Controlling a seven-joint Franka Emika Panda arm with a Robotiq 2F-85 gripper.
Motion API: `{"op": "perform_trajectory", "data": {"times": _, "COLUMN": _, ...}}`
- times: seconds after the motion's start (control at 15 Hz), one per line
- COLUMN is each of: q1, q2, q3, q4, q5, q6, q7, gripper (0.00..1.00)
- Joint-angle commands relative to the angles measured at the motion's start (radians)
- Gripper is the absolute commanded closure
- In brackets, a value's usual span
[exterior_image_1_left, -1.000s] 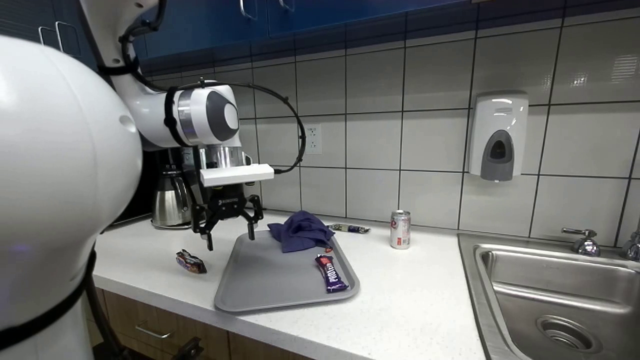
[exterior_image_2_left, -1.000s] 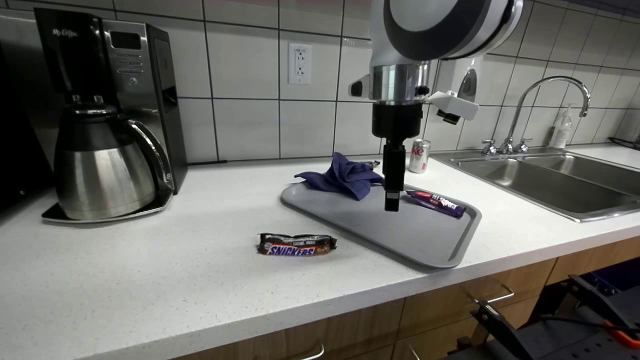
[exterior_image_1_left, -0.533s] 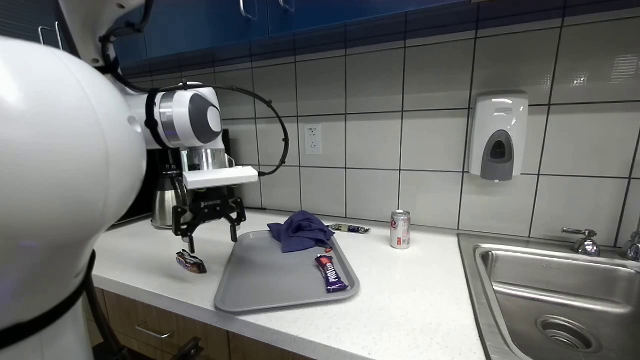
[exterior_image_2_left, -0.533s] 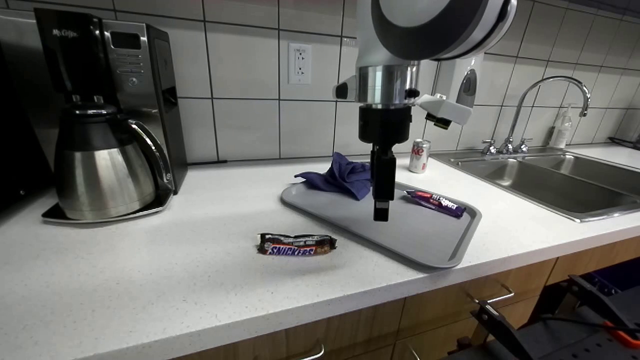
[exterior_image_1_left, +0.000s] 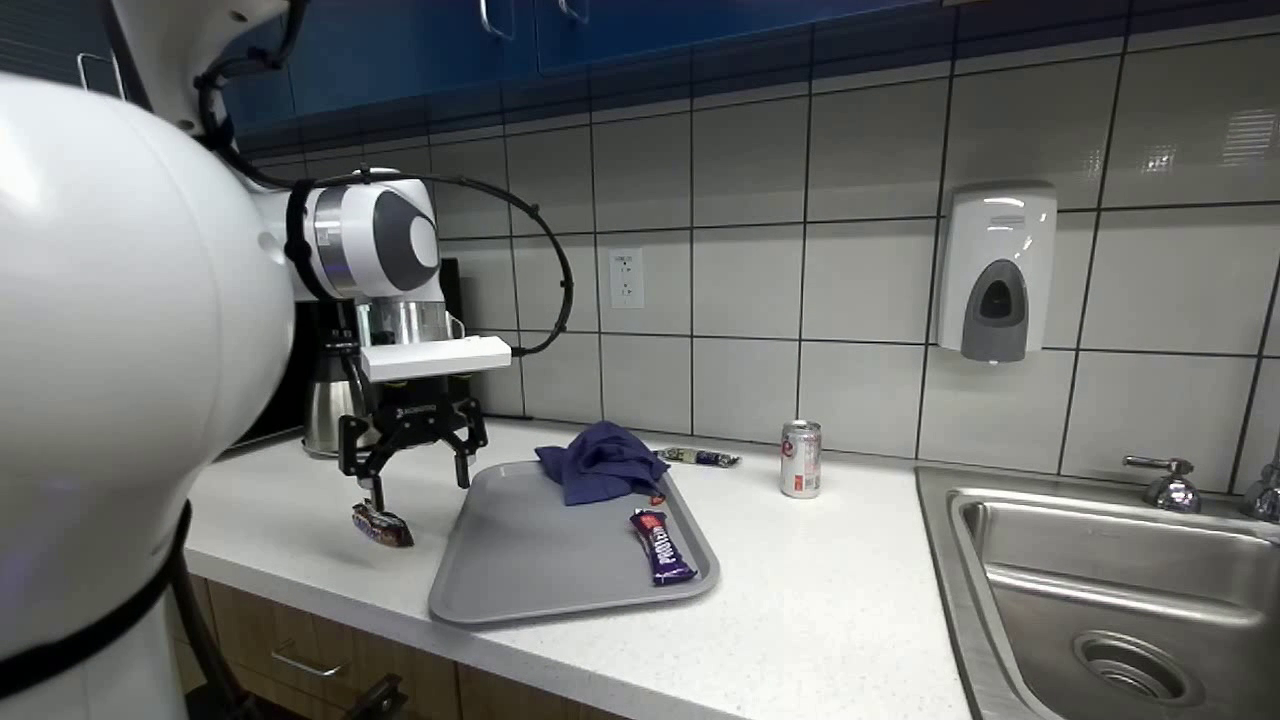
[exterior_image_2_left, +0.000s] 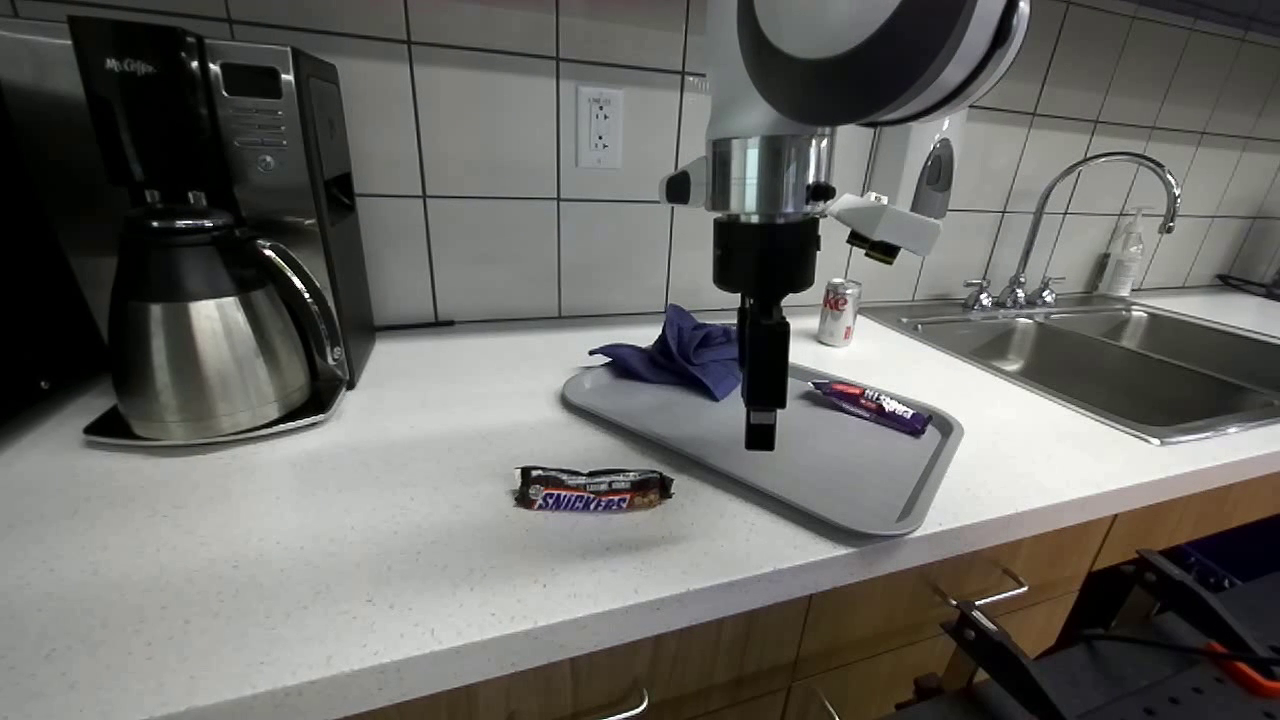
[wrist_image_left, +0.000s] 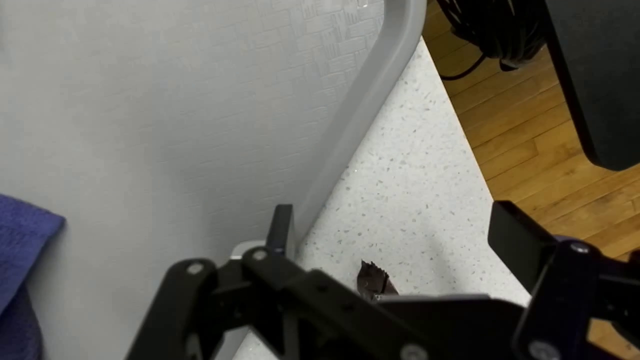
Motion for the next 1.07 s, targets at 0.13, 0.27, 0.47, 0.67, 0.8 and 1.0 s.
{"op": "perform_trajectory", "data": {"times": 0.13, "q1": -0.006, "q2": -0.02, "q3": 0.013, "q4": -0.008, "q5": -0.041, "q6": 0.015, "q7": 0.006, "gripper": 0.0}}
{"op": "perform_trajectory", "data": {"times": 0.27, "q1": 0.002, "q2": -0.025, "q3": 0.022, "q4": -0.004, "q5": -0.077, "q6": 0.026, "q7": 0.011, "gripper": 0.0}}
{"op": "perform_trajectory", "data": {"times": 0.47, "q1": 0.013, "q2": -0.02, "q3": 0.039, "q4": 0.005, "q5": -0.105, "q6": 0.05, "q7": 0.004, "gripper": 0.0}}
{"op": "perform_trajectory", "data": {"times": 0.67, "q1": 0.024, "q2": -0.002, "q3": 0.053, "q4": 0.018, "q5": -0.123, "q6": 0.083, "q7": 0.008, "gripper": 0.0}}
{"op": "perform_trajectory", "data": {"times": 0.8, "q1": 0.03, "q2": 0.014, "q3": 0.059, "q4": 0.031, "q5": -0.144, "q6": 0.1, "q7": 0.012, "gripper": 0.0}}
{"op": "perform_trajectory", "data": {"times": 1.0, "q1": 0.032, "q2": 0.043, "q3": 0.068, "q4": 0.055, "q5": -0.178, "q6": 0.118, "q7": 0.015, "gripper": 0.0}}
